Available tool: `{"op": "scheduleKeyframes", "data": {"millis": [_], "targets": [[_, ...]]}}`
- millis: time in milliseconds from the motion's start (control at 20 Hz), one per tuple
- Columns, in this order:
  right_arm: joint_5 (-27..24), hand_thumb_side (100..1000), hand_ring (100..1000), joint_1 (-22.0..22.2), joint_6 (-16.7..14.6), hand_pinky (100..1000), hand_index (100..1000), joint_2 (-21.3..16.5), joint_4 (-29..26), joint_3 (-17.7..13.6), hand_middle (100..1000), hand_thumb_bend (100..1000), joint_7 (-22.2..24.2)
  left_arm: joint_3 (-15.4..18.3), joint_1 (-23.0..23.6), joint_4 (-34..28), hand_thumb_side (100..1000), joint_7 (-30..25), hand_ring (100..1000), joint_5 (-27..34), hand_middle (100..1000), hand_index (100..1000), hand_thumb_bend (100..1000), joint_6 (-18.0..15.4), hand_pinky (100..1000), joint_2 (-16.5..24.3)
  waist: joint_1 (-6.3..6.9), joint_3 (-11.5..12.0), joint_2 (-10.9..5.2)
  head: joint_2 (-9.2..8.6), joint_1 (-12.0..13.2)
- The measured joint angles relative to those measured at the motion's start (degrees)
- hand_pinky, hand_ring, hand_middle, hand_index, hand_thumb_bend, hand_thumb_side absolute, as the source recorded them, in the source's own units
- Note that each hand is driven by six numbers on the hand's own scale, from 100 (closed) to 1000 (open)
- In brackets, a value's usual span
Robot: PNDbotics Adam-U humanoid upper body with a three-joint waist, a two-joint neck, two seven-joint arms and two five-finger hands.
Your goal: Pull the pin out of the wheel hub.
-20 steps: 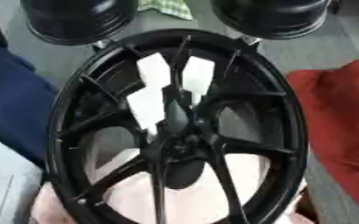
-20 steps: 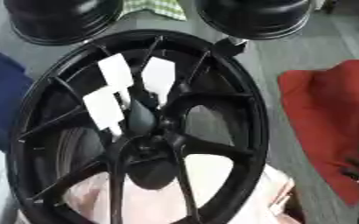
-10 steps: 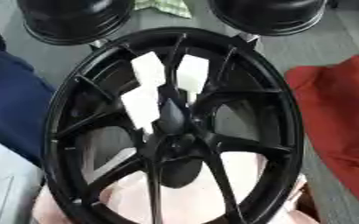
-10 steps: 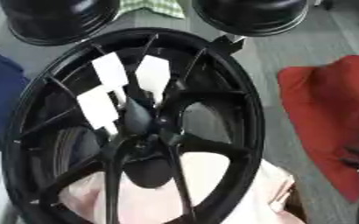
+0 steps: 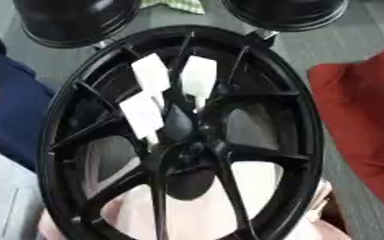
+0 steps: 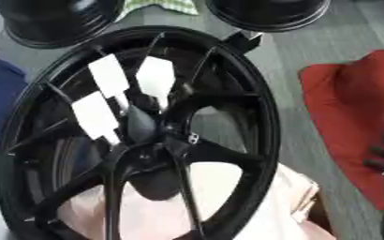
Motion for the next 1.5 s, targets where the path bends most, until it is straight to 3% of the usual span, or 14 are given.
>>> {"op": "scheduleKeyframes", "data": {"millis": [200,250,300,450,750,1000,1400,1500], "targets": [[0.1,815,688,-0.2,0.0,590,713,0.4,0.0,-0.6,771,100,-0.6,-5.5,-3.1,0.0,473,-3.6,664,-3.5,636,788,582,-0.1,779,5.7,0.19,-0.1,0.00,0.02,-0.3],[0.1,829,688,-0.2,0.0,590,713,0.5,0.0,-0.6,770,100,-0.6,-6.8,-3.8,0.0,513,-4.5,669,-4.4,638,788,595,-0.2,781,7.1,0.22,-0.2,0.00,0.02,-0.2],[0.1,814,688,-0.2,-0.1,590,713,0.5,0.0,-0.6,770,100,-0.6,-8.1,-4.5,0.0,468,-5.4,673,-5.3,640,788,565,-0.4,782,8.6,0.22,-0.4,0.00,0.02,-0.2],[0.4,812,688,0.1,-0.3,590,713,0.5,0.0,-0.5,770,100,-0.3,-11.4,-6.6,0.0,467,-8.0,685,-7.7,648,791,558,-1.8,787,12.8,0.00,-1.1,-0.02,0.02,0.2],[0.4,812,688,0.8,-0.7,591,713,1.0,0.0,0.1,769,100,0.5,-13.4,-12.3,-0.2,463,-13.0,694,-6.9,656,793,562,-5.3,792,19.8,-0.49,-3.1,-0.19,0.04,1.2],[0.5,815,688,1.3,-0.8,591,713,1.1,0.0,0.5,768,100,0.8,-16.3,-17.9,-0.4,453,-17.1,688,-3.3,657,801,590,-4.8,786,20.6,-0.46,-3.8,-0.64,0.07,2.0],[0.5,815,689,2.0,-0.5,591,713,1.4,0.0,0.5,768,100,1.0,-23.2,-25.3,-0.4,437,-23.7,683,3.2,651,800,600,0.8,782,19.1,-0.03,-4.2,-1.80,1.04,2.9],[0.5,815,689,2.1,-0.5,591,713,1.4,0.0,0.5,768,100,1.0,-23.1,-27.3,-0.4,436,-29.7,681,5.4,650,799,602,2.9,781,18.0,-0.05,-4.1,-2.04,1.10,3.0]]}}
